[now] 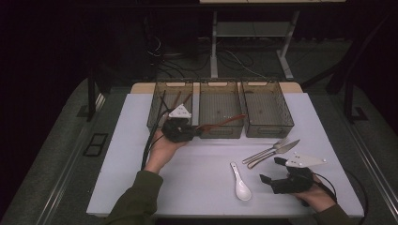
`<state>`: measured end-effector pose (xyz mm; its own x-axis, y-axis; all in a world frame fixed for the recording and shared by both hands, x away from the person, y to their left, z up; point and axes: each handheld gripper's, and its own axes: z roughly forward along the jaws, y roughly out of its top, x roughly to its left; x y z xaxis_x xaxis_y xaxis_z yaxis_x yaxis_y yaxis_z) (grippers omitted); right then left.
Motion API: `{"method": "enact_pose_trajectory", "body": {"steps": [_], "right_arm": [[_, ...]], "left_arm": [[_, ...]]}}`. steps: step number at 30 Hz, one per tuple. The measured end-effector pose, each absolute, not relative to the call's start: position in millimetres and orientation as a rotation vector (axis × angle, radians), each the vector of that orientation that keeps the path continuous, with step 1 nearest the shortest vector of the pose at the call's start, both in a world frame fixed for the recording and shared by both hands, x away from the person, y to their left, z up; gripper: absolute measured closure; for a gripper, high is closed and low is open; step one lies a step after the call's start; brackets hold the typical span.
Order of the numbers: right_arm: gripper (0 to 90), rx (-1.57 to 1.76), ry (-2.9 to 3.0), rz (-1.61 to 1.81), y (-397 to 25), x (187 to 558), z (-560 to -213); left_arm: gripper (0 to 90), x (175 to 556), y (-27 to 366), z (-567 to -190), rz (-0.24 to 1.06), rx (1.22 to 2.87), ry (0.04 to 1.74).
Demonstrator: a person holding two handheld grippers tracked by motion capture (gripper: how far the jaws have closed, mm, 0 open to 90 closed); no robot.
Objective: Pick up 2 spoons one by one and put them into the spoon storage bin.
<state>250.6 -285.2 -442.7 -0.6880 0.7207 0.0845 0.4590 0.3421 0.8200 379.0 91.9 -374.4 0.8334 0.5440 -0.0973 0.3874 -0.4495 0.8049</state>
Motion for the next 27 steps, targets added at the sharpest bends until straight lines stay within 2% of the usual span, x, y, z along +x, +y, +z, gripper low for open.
{"method": "enact_pose_trajectory", "body": {"steps": [15, 27], "right_arm": [[12.0, 1.046, 2.313, 1.279, -286, 250, -441], [12.0, 1.043, 2.313, 1.279, -286, 249, -441]], "left_arm": [[79.3, 423, 72, -367, 0.278, 2.062, 0.810], [79.3, 439, 56, -375, 0.331, 2.092, 0.891]]}}
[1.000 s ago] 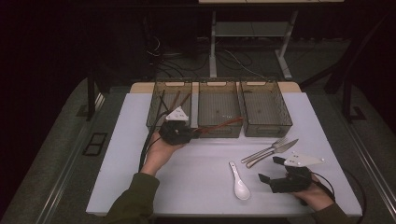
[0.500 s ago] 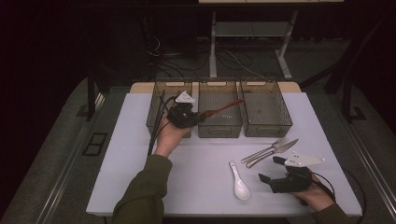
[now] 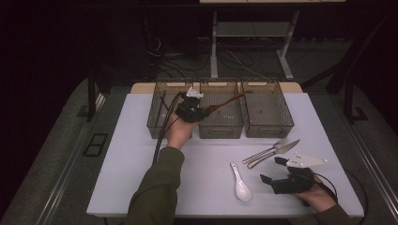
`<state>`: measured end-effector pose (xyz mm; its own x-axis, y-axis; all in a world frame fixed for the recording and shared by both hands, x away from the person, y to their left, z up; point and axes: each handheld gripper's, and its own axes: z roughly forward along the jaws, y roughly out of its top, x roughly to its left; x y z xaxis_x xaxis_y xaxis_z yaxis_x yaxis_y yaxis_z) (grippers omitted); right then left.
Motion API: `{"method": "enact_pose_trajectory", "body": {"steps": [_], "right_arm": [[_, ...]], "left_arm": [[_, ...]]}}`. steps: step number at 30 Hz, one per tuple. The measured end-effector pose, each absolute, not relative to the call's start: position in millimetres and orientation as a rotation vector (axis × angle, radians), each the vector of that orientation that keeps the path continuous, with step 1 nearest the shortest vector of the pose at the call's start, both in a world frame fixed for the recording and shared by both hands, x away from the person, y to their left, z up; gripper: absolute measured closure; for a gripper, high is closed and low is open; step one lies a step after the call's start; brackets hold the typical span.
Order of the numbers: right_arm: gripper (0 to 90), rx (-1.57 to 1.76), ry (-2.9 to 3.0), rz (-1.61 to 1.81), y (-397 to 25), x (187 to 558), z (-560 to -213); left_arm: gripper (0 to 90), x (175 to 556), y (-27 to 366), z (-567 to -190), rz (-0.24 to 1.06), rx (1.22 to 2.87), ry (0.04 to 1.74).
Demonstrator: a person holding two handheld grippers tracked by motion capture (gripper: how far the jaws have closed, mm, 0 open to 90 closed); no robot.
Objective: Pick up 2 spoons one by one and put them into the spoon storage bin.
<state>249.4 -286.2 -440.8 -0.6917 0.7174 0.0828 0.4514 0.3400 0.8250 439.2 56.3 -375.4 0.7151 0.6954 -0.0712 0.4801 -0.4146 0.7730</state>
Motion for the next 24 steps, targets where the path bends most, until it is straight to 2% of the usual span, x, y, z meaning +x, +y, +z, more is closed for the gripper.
{"method": "enact_pose_trajectory", "body": {"steps": [14, 17, 24], "right_arm": [[12.0, 1.048, 2.311, 1.283, -287, 249, -440], [12.0, 1.049, 2.309, 1.284, -288, 249, -440], [12.0, 1.046, 2.309, 1.284, -288, 249, -440]], "left_arm": [[78.3, 445, 50, -388, 0.343, 2.123, 0.975], [71.8, 445, 49, -388, 0.340, 2.109, 0.976], [65.1, 445, 49, -388, 0.333, 2.109, 0.961]]}}
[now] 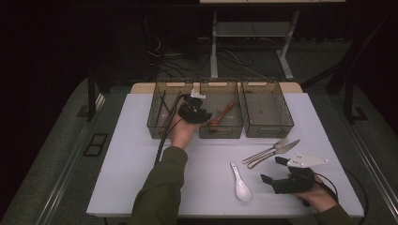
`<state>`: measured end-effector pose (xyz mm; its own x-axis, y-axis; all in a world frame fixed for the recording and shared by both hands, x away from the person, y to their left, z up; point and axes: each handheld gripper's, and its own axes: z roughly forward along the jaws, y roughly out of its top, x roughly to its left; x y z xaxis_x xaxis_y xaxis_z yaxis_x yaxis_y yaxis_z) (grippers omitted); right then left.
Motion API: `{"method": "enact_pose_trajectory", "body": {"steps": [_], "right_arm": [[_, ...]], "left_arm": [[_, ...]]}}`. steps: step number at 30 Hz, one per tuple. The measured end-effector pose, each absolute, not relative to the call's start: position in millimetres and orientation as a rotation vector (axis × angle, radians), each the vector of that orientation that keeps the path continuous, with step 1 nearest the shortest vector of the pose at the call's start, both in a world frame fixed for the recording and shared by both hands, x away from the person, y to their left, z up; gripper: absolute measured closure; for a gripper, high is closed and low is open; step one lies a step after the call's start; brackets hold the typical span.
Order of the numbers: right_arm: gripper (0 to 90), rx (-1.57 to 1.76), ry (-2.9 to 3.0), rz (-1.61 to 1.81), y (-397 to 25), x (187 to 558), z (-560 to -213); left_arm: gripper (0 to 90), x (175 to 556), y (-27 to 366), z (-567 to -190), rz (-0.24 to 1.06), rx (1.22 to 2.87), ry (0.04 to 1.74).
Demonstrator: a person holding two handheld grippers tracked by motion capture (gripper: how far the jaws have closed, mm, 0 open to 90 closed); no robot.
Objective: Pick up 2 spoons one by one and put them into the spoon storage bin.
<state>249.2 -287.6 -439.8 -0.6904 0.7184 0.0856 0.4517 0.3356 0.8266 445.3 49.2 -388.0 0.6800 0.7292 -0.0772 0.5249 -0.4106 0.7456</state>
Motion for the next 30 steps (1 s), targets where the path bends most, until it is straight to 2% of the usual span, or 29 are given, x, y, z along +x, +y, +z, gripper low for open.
{"method": "enact_pose_trajectory", "body": {"steps": [11, 19, 24, 27, 30], "right_arm": [[12.0, 1.045, 2.305, 1.285, -289, 249, -440], [12.0, 1.051, 2.308, 1.281, -288, 250, -440], [12.1, 1.053, 2.307, 1.279, -288, 250, -440], [12.0, 1.053, 2.308, 1.276, -288, 250, -441], [12.1, 1.052, 2.308, 1.275, -288, 250, -441]], "left_arm": [[47.5, 436, 53, -378, 0.272, 2.088, 0.881], [36.0, 413, 50, -374, 0.208, 2.100, 0.768], [35.2, 395, 48, -375, 0.181, 2.102, 0.699], [40.4, 384, 47, -378, 0.160, 2.111, 0.664], [50.4, 374, 43, -382, 0.120, 2.110, 0.634]]}}
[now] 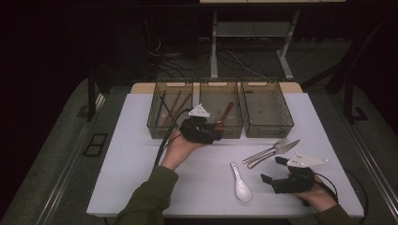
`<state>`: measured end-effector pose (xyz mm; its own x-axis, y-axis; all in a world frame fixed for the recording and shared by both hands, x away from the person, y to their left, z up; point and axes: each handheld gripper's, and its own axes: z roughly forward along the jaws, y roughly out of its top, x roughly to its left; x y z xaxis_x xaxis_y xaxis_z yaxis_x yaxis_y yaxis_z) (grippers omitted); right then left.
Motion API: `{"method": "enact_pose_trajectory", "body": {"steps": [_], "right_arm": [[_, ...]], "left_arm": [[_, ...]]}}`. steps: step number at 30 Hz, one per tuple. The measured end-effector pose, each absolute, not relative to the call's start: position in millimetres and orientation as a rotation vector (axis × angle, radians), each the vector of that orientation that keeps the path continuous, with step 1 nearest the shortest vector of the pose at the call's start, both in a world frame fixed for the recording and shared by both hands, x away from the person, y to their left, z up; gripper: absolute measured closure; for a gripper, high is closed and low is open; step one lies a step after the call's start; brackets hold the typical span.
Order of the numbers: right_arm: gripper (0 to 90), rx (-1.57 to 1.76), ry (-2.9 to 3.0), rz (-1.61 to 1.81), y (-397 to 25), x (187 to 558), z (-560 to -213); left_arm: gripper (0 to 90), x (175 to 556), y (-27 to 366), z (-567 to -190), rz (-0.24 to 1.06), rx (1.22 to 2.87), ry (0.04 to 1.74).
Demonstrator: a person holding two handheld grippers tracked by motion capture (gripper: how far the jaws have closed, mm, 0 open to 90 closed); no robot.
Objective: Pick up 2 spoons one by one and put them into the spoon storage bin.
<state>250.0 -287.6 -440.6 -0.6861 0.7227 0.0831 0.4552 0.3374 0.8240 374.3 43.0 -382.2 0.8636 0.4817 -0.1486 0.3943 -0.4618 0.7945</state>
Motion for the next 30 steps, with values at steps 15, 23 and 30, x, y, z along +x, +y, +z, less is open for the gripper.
{"method": "enact_pose_trajectory", "body": {"steps": [15, 23, 30], "right_arm": [[12.0, 1.049, 2.308, 1.272, -288, 250, -441], [12.0, 1.052, 2.310, 1.270, -288, 250, -441], [12.0, 1.053, 2.308, 1.274, -288, 250, -441]], "left_arm": [[89.5, 344, 4, -413, -0.006, 2.202, 0.451], [89.5, 335, -22, -427, -0.048, 2.252, 0.394], [89.5, 330, -34, -441, -0.051, 2.307, 0.392]]}}
